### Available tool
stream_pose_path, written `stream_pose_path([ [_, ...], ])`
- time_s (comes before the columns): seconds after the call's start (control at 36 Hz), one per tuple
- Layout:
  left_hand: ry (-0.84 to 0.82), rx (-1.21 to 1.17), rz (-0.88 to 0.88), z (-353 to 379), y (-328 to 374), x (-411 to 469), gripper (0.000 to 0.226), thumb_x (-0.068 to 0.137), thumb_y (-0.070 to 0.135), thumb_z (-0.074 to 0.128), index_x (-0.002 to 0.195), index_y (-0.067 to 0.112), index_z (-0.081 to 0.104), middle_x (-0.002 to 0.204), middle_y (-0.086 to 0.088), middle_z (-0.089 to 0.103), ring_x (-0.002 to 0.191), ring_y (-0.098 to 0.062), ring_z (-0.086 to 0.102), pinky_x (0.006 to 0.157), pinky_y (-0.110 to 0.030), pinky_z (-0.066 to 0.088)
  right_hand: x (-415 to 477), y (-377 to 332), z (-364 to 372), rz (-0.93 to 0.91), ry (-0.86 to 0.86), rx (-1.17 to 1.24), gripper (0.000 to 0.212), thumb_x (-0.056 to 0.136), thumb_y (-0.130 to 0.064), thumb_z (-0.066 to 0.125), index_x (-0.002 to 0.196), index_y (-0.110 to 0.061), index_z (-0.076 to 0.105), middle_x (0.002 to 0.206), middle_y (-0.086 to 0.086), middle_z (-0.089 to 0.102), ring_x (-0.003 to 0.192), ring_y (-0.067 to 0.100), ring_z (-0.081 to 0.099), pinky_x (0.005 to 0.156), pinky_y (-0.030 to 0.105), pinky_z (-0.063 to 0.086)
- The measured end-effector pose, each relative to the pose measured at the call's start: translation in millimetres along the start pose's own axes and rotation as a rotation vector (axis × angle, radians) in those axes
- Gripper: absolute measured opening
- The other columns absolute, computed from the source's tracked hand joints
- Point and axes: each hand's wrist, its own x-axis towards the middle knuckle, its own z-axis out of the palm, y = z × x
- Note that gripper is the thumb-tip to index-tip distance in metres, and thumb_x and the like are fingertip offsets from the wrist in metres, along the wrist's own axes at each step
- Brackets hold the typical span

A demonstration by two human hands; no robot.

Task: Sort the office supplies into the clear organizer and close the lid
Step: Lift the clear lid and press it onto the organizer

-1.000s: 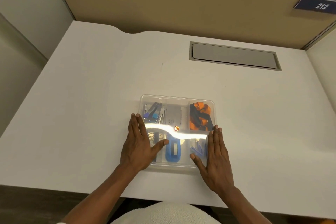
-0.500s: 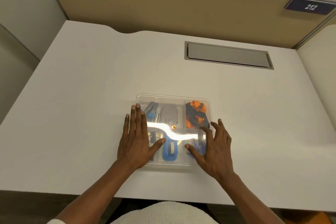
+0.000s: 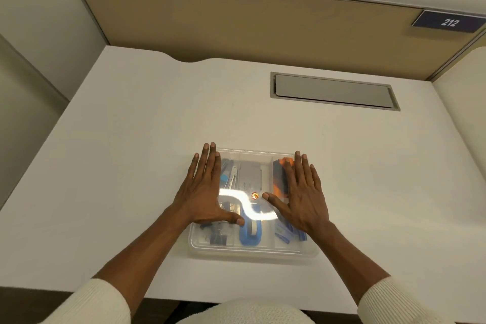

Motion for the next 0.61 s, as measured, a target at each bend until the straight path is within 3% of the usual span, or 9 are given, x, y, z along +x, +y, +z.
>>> stream_pose_path([
  [0.22, -0.017, -0.056, -0.011, 5.3, -2.2, 5.4, 0.167, 0.047, 0.109, 0.047, 0.155, 0.006, -0.029, 0.162, -0.010, -0.041, 0.152, -0.027, -0.035, 0.129, -0.050, -0.004, 1.0, 0.5, -0.3, -0.003, -0.027, -0.016, 0.108, 0.090, -0.088, 0.025, 0.165, -0.019, -0.009, 0.173, 0.009, -0.019, 0.161, 0.028, -0.016, 0.130, 0.053, 0.011],
  [0.5, -0.029, 0.033, 0.009, 4.7, -1.6, 5.4, 0.160, 0.051, 0.111, 0.034, 0.156, 0.005, -0.025, 0.162, -0.017, -0.038, 0.152, -0.033, -0.033, 0.128, -0.054, -0.002, 1.6, 0.0, -0.5, -0.008, -0.043, -0.032, 0.107, 0.091, -0.087, 0.026, 0.166, -0.018, -0.008, 0.173, 0.010, -0.018, 0.160, 0.028, -0.016, 0.130, 0.053, 0.010],
  [0.61, -0.042, 0.097, 0.000, 1.9, 1.5, 5.7, 0.162, 0.050, 0.112, 0.028, 0.157, 0.002, -0.021, 0.162, -0.022, -0.035, 0.152, -0.038, -0.031, 0.126, -0.058, -0.001, 6.6, -0.5, -2.9, 0.004, -0.092, -0.075, 0.113, 0.085, -0.094, 0.014, 0.166, -0.017, -0.003, 0.173, 0.013, -0.014, 0.160, 0.031, -0.015, 0.129, 0.056, 0.007],
])
